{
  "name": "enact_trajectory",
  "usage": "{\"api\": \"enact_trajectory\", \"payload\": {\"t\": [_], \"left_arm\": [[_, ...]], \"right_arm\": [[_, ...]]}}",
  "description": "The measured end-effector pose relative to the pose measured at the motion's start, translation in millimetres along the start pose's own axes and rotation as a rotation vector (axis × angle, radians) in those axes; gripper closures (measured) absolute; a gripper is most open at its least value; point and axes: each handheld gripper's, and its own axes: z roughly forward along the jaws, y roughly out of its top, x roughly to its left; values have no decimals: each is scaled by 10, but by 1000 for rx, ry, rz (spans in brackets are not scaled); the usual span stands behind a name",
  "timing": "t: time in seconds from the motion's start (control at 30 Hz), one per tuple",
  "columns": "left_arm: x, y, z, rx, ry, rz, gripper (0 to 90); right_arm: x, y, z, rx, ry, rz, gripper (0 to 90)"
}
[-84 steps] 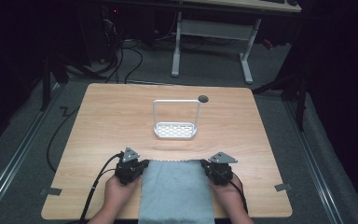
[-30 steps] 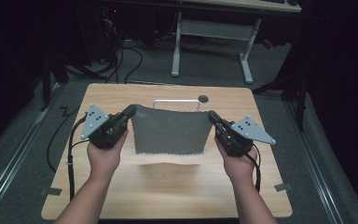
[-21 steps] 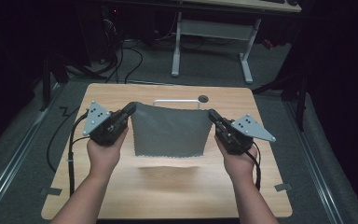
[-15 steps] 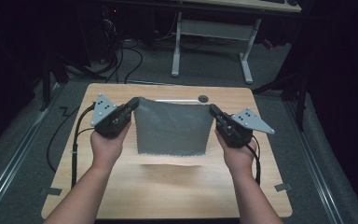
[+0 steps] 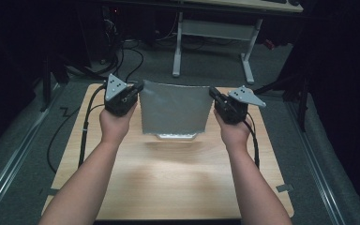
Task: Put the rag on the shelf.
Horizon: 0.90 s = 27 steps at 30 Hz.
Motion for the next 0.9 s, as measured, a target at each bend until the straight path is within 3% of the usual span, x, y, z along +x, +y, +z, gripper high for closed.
{"api": "enact_trajectory", "payload": {"t": [0.23, 0.33, 0.4, 0.43, 0.5, 0.7, 0.9], "left_arm": [[159, -18, 288, 67, 12, -21, 900], [231, -122, 403, 131, 0, -46, 900], [269, -240, 494, 201, -23, -62, 900], [273, -300, 534, 232, -29, -55, 900], [281, -372, 572, 260, -48, -70, 900], [295, -616, 613, 298, -97, -133, 900], [274, -855, 608, 314, -135, -188, 900]], "right_arm": [[-127, 75, 320, 24, -17, -2, 898], [-195, 23, 472, 86, -11, 19, 898], [-218, -36, 543, 116, -12, 12, 898], [-242, -129, 624, 158, -15, -6, 899], [-247, -149, 638, 167, -17, -5, 898], [-341, -404, 733, 234, -1, 52, 898], [-355, -625, 741, 261, 9, 84, 897]]}}
